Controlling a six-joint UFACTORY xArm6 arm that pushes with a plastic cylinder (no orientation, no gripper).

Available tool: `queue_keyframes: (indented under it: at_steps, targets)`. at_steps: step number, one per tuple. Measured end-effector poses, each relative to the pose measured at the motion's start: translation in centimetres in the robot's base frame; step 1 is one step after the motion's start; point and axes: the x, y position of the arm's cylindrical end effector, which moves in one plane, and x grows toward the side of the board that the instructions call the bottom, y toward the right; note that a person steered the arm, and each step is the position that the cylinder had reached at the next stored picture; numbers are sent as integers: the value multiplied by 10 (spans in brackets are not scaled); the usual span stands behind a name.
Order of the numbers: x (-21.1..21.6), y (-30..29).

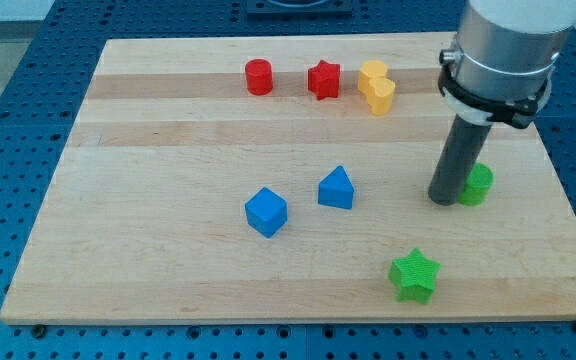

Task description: Slightly move the green star toward the green circle

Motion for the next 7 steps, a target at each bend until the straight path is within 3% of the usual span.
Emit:
queue_keyframes:
  at_steps: [3, 6, 7]
  targets:
    - [1, -74]
    - [62, -125]
    - [112, -144]
